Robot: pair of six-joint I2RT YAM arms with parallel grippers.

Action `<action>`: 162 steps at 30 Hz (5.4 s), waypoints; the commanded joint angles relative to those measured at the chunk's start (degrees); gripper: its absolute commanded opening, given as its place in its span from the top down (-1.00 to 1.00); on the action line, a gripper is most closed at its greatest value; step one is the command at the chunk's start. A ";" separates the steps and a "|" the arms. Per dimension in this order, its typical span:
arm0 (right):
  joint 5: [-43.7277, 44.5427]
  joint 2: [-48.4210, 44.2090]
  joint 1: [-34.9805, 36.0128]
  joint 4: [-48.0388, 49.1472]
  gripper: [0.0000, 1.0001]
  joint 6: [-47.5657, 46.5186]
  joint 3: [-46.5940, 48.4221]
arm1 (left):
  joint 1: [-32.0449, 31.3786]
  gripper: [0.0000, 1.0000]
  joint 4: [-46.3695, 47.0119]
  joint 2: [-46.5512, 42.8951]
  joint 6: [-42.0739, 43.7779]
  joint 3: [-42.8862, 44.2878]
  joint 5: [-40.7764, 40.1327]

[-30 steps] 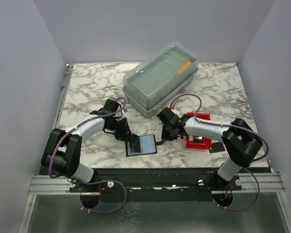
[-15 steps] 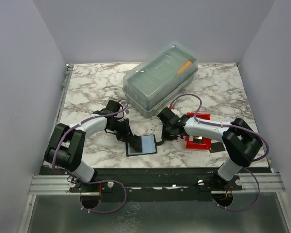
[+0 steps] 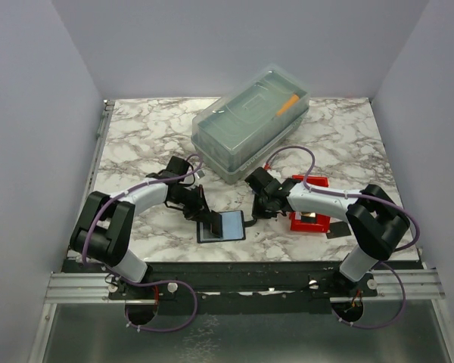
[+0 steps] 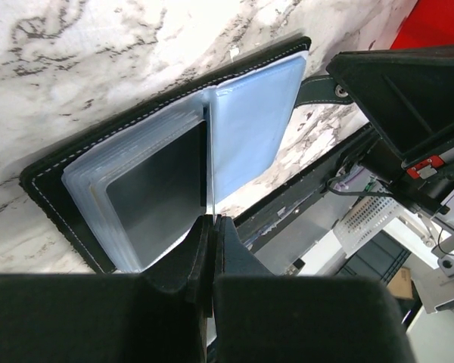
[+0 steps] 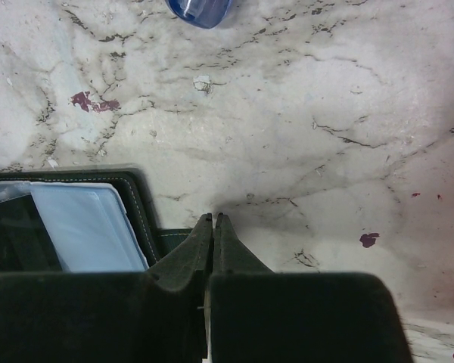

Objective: Put the credit cards into the card holder
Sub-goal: Insert the credit card into the card slot.

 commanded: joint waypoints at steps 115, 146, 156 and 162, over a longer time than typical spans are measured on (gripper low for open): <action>-6.95 0.14 5.55 1.99 0.78 -1.07 -3.30 | -1.68 1.00 38.81 -0.85 -24.75 -18.75 -2.70; -10.14 -4.83 3.75 6.08 0.83 1.16 -9.29 | -8.34 1.00 54.87 -5.19 -32.92 -27.14 -13.87; -9.79 -5.89 3.31 2.96 0.98 0.13 -6.17 | -11.00 0.67 55.11 -4.75 -35.38 -26.99 -18.73; -8.68 -8.66 2.98 -2.02 0.76 -1.49 -2.73 | -11.13 0.36 41.97 -6.38 -33.71 -24.37 -17.86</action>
